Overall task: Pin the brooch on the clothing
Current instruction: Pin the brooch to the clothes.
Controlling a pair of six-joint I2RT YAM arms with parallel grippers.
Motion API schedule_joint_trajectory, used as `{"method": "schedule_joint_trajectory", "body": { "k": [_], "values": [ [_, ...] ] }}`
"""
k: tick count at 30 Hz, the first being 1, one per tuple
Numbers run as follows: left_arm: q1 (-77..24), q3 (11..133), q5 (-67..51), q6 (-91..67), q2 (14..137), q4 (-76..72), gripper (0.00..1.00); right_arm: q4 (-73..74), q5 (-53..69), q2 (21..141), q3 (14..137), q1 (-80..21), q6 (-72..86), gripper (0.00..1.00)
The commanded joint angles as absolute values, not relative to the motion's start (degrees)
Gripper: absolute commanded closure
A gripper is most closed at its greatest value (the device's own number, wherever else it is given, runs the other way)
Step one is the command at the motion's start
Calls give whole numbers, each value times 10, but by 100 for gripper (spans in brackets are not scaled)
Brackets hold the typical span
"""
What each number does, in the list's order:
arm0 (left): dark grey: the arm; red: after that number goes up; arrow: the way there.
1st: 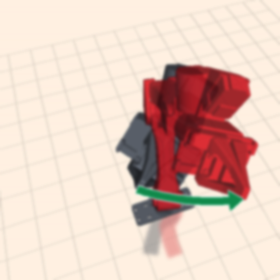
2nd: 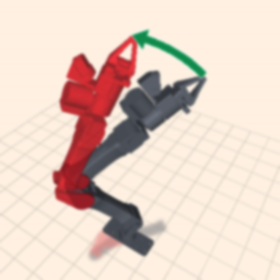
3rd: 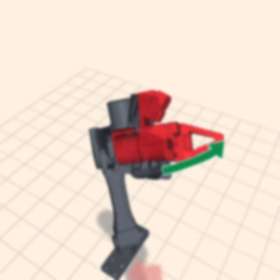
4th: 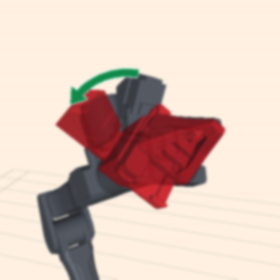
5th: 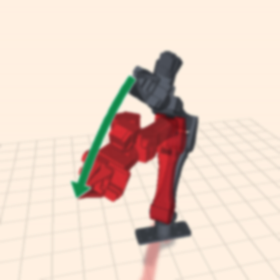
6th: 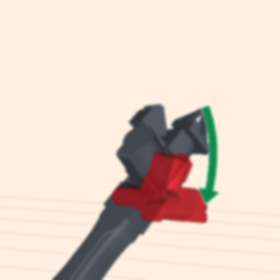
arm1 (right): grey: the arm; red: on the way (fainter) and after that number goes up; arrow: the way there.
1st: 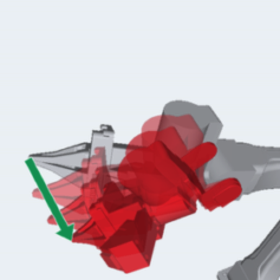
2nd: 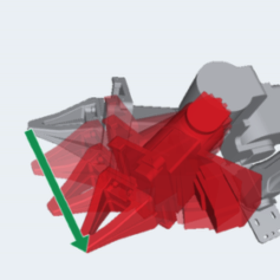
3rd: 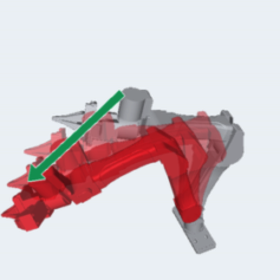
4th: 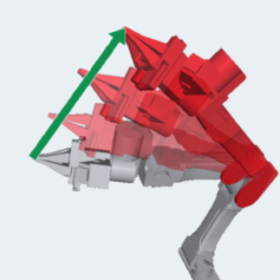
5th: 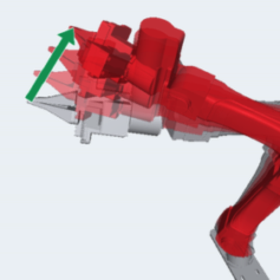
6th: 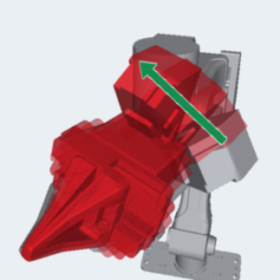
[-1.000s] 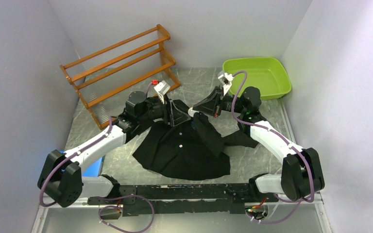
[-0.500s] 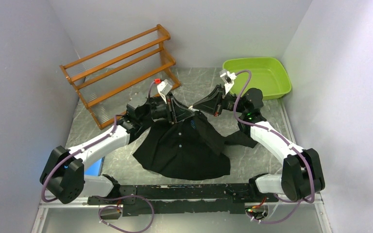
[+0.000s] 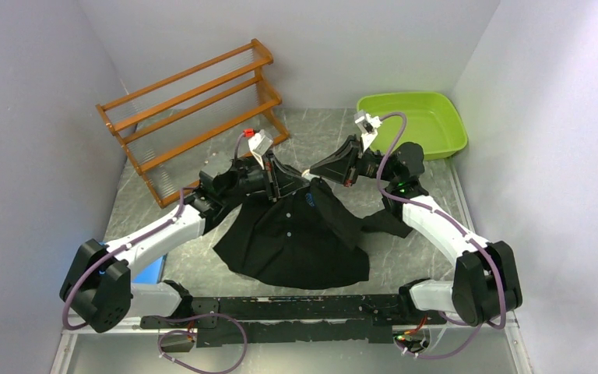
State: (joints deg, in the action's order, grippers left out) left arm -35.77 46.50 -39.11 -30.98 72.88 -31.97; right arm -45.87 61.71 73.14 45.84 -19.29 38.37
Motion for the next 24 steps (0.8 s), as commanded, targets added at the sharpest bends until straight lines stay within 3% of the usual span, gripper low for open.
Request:
{"method": "schedule_joint_trajectory", "body": {
  "k": [1, 4, 5, 8, 10, 12, 18, 24],
  "values": [
    [-359, 472, -400, -313, 706, -352, 97, -500, 607, 712, 465, -193, 394, 100],
    [-359, 471, -395, -312, 697, -350, 97, -490, 612, 713, 465, -193, 386, 100],
    [-359, 470, -393, -311, 694, -348, 97, -482, 610, 712, 466, -193, 380, 95],
    [-359, 466, -392, -308, 690, -344, 98, -424, 602, 706, 469, -190, 342, 44],
    [-359, 467, -397, -305, 692, -336, 97, -404, 601, 689, 460, -184, 319, 24],
    [-359, 471, -405, -299, 693, -326, 97, -402, 600, 668, 443, -172, 313, 13],
    [-359, 486, -434, -282, 694, -303, 97, -389, 635, 635, 411, -156, 301, 7],
    [-359, 499, -470, -272, 698, -293, 97, -458, 697, 680, 416, -157, 330, 21]
  ]
}}
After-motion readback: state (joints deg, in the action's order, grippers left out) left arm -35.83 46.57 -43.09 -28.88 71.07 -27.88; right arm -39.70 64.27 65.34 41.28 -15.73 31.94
